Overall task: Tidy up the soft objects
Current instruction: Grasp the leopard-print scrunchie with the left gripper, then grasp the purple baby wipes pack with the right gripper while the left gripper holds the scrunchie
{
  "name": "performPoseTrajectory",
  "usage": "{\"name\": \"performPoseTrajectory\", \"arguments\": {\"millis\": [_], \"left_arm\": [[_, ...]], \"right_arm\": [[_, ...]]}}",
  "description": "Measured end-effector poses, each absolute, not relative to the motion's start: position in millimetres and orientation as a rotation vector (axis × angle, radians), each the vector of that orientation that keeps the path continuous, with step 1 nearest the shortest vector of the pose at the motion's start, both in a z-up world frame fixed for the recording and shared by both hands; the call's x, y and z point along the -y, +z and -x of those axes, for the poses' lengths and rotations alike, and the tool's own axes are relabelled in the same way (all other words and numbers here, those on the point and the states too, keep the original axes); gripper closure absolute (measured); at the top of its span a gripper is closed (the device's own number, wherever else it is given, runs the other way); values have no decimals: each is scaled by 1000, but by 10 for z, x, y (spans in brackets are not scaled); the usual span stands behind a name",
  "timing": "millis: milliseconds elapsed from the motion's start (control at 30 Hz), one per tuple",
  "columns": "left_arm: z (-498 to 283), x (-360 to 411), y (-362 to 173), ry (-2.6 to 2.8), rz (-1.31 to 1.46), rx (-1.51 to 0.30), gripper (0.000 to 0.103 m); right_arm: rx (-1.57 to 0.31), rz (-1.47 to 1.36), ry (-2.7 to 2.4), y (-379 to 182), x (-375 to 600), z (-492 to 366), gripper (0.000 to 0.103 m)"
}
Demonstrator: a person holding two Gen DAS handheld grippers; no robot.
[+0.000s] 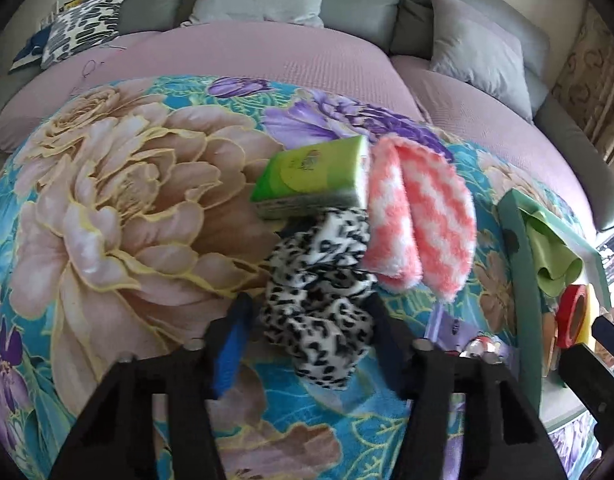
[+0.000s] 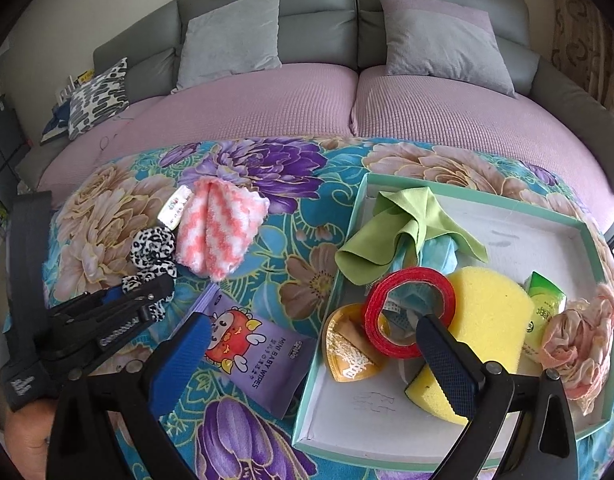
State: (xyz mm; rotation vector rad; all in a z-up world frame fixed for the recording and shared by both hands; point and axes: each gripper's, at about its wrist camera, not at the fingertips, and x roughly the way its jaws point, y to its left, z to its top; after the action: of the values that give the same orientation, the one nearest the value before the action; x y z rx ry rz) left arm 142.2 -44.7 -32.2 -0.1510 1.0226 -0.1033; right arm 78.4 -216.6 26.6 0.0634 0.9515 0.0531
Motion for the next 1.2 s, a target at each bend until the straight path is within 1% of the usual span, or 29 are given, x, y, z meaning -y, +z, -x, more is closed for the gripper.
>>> {"name": "performPoseTrajectory", "arguments": {"millis": [33, 67, 100, 133, 200, 467, 633, 800, 1067, 1200], "left_arm": [[-1417, 457, -316, -112, 154, -1020, 61], [-1410, 468, -309, -114, 151, -1018, 63], [-1393, 480, -300, -115, 140, -1015, 70], [-1382, 476, -289, -118, 142, -1015, 72], [-1335, 442, -252, -125, 155, -1020, 73], [-1100, 113, 8, -13, 162, -961, 73], [-1056, -28, 56, 3, 191, -943, 73], [-1121, -95, 43, -2, 212, -945, 73], [-1110, -183, 46, 12, 233, -943, 73], [-1123, -200, 43, 12, 235, -945, 73]], "right_arm": [[-955, -54, 63, 257, 2139, -782, 0], [-959, -40, 78, 250, 2105, -781, 0], [-964, -17, 96, 236, 2055, -779, 0], [-970, 15, 109, 218, 1998, -775, 0], [-982, 88, 121, 179, 1888, -761, 0], [-993, 251, 135, 56, 1605, -722, 0], [-991, 322, 168, -29, 1449, -729, 0], [-1014, 334, 166, -150, 1388, -813, 0], [-1037, 265, 174, -268, 1373, -967, 0], [-1057, 286, 185, -327, 1332, -985, 0]]}}
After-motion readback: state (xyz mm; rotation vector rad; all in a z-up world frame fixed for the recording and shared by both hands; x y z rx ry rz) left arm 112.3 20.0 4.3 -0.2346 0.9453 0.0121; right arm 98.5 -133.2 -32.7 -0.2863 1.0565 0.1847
